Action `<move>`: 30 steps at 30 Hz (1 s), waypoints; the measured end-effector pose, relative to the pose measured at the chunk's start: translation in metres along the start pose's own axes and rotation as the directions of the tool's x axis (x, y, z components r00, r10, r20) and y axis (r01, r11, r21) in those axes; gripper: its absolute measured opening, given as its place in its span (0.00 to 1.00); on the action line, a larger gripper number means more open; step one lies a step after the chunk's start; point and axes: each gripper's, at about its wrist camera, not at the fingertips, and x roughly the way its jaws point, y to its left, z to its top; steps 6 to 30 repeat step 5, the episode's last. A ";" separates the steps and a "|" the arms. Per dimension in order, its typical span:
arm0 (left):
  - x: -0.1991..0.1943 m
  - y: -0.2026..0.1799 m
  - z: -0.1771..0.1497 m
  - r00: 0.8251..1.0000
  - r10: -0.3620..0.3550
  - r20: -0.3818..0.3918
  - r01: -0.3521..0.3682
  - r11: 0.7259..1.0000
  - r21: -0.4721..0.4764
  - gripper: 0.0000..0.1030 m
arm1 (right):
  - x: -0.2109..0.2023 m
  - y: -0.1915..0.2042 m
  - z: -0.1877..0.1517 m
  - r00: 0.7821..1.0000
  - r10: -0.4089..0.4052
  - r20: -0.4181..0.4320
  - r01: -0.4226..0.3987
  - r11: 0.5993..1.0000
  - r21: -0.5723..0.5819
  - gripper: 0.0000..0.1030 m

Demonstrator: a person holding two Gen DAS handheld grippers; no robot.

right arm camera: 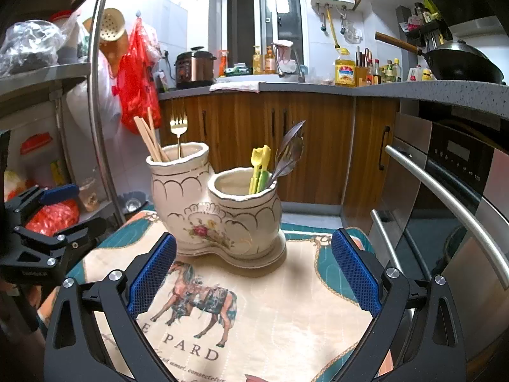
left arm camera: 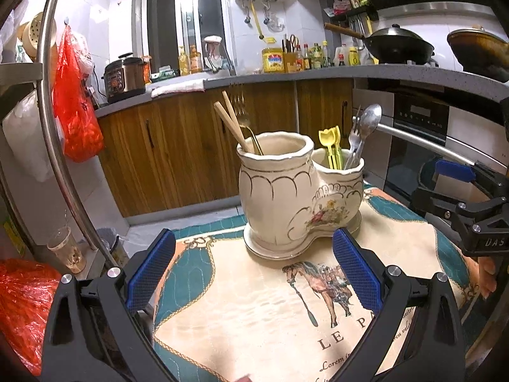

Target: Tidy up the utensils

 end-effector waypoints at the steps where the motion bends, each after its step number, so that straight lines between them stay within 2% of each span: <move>1: 0.000 0.000 0.000 1.000 0.000 -0.002 0.000 1.000 -0.002 0.95 | 0.001 0.000 -0.001 1.000 0.001 -0.003 -0.001 1.000 0.000 0.94; 30: 0.001 0.002 0.000 1.000 -0.002 -0.002 0.002 1.000 -0.013 0.95 | 0.001 -0.002 -0.002 1.000 -0.001 -0.010 0.001 1.000 0.004 0.94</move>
